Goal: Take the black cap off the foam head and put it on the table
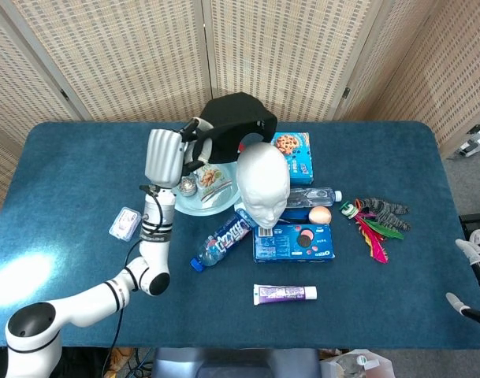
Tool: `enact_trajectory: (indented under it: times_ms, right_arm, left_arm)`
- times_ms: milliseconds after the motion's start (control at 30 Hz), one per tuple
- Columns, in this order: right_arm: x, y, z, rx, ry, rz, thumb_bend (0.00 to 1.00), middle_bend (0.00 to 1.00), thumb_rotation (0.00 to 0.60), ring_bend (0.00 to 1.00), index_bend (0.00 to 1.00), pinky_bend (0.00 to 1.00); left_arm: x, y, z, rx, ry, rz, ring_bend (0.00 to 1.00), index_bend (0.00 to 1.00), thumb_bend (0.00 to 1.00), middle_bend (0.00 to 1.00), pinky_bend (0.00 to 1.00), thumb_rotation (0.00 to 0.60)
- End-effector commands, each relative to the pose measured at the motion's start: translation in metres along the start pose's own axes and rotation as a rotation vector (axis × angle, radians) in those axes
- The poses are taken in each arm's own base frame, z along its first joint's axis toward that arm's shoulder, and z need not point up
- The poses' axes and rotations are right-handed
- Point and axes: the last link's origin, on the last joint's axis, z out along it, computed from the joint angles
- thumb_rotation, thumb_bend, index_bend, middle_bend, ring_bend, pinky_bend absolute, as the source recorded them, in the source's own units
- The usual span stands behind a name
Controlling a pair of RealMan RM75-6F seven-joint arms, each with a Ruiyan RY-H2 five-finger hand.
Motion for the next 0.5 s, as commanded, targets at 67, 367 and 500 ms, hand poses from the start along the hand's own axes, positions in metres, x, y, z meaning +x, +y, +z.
enact_trajectory:
  times_ms: [67, 367, 500]
  right_arm:
    - [-0.001, -0.002, 0.002, 0.009, -0.004, 0.001, 0.10, 0.22, 0.600, 0.16, 0.16, 0.22]
    - [0.000, -0.006, 0.004, 0.025, -0.002, 0.001, 0.10, 0.22, 0.600, 0.16, 0.16, 0.22]
    - [0.000, -0.008, 0.006, 0.035, -0.004, 0.001, 0.10, 0.22, 0.600, 0.16, 0.16, 0.22]
  left_arm:
    - [0.026, -0.024, -0.001, 0.005, 0.048, 0.031, 1.00, 0.63, 0.53, 0.98, 1.00, 0.600]
    - [0.075, -0.070, -0.026, -0.029, 0.072, 0.149, 1.00, 0.64, 0.53, 0.98, 1.00, 0.600]
    - [0.095, -0.087, -0.042, -0.041, 0.072, 0.195, 1.00, 0.64, 0.53, 0.98, 1.00, 0.600]
